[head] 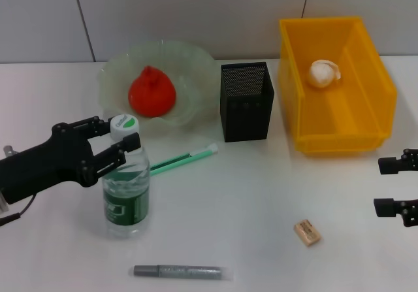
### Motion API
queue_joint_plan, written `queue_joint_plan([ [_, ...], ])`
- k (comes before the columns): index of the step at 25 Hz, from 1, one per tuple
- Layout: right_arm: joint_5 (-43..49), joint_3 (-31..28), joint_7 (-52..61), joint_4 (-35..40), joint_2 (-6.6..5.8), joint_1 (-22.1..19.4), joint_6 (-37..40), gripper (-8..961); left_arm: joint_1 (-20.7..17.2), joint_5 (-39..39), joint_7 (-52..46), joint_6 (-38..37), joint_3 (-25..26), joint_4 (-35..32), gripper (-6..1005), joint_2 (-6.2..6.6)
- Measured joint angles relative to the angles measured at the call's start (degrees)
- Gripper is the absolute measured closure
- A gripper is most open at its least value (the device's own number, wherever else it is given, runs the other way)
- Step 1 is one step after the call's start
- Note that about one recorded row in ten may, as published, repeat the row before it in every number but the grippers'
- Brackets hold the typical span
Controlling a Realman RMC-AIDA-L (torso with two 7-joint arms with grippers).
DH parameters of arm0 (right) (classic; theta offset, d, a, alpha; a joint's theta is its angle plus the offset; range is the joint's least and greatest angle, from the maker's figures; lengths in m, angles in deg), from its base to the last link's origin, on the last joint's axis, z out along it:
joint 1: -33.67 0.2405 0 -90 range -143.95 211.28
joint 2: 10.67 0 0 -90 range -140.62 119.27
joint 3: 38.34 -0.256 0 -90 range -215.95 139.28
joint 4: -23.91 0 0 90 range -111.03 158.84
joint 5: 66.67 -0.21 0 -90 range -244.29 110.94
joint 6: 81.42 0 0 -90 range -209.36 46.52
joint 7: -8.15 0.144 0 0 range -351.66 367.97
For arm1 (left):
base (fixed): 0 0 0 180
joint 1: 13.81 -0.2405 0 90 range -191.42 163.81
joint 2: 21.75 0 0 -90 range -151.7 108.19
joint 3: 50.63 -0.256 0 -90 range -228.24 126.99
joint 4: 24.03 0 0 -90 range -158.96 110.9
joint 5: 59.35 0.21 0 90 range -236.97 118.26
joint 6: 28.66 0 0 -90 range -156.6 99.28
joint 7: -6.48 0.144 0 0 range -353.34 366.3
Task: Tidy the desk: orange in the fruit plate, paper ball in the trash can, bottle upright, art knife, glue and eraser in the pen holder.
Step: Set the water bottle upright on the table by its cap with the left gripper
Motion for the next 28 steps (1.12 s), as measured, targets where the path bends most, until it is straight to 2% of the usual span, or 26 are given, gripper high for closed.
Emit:
queue_joint_plan([
  [16, -0.24, 0.22, -0.01, -0.7, 0.0, 0.35, -0.36, 140, -0.95, -0.06, -5.32, 1.5, 0.18, -6.5, 558, -0.04],
  [20, -0.29, 0.89, -0.08, -1.22, 0.01, 0.57, -0.35, 141, -0.59, -0.07, -5.53, 4.49, 0.31, -8.31, 558, -0.02],
  [22, -0.34, 1.21, -0.21, -1.38, 0.04, 0.66, -0.36, 141, -0.05, -0.09, -5.53, 8.31, 0.88, -9.7, 557, 0.03],
  [28, -0.43, 1.64, -0.61, -2.51, 0.09, 1.21, -0.35, 143, 1.11, -0.82, -5.57, 12.06, 2.18, -10.48, 557, 0.05],
])
